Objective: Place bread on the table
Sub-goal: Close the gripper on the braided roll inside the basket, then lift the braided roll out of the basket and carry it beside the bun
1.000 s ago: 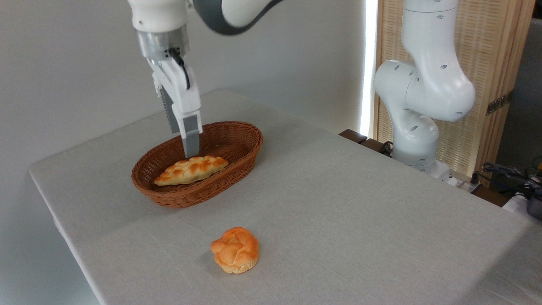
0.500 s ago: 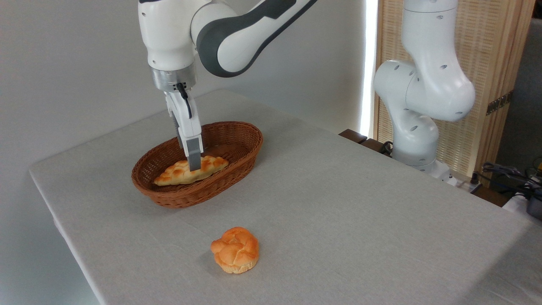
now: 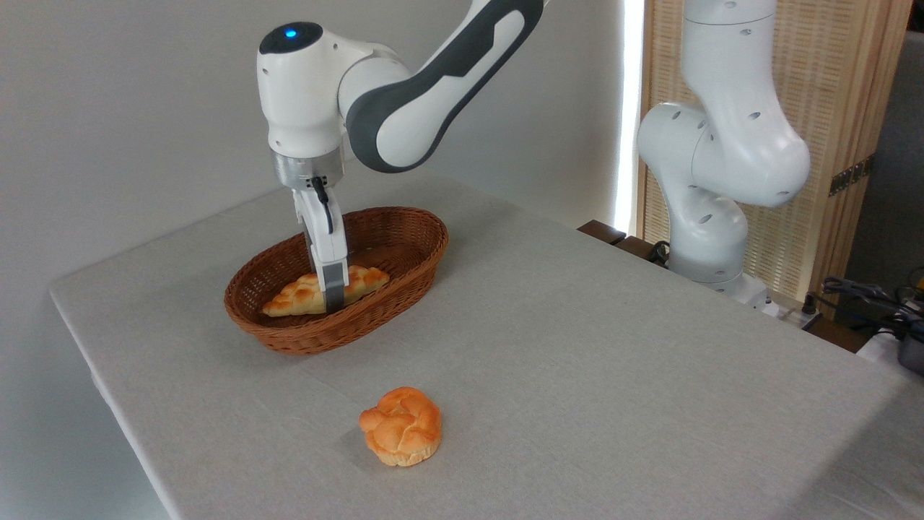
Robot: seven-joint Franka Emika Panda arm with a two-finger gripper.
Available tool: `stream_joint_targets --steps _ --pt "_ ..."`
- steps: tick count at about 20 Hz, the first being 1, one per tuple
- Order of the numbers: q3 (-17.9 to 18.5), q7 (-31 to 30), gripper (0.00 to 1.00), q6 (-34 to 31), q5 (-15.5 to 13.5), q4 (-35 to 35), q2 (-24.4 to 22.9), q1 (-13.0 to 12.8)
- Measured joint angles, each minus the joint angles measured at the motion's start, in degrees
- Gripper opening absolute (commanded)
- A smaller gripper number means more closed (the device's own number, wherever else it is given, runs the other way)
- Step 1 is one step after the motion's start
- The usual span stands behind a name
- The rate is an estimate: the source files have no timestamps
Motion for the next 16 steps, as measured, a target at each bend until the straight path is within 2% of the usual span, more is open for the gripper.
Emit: stream_joint_targets --steps 1,2,3,5,6,16 --pt "0.0 0.0 0.76 0.5 0.0 -0.2 0.2 0.0" --pt "0.0 0.0 0.56 0.9 0.0 -0.3 0.3 -0.1" --pt "0.0 0.0 0.42 1.0 0.0 -0.3 0.4 -0.2" --pt "0.0 0.0 0.22 1.2 0.0 -0.4 0.4 -0.3" --pt "0.0 0.0 0.17 1.2 0.0 -0.4 0.4 -0.3" --pt "0.0 -1.0 0.15 1.3 0.0 -0.4 0.5 -0.3"
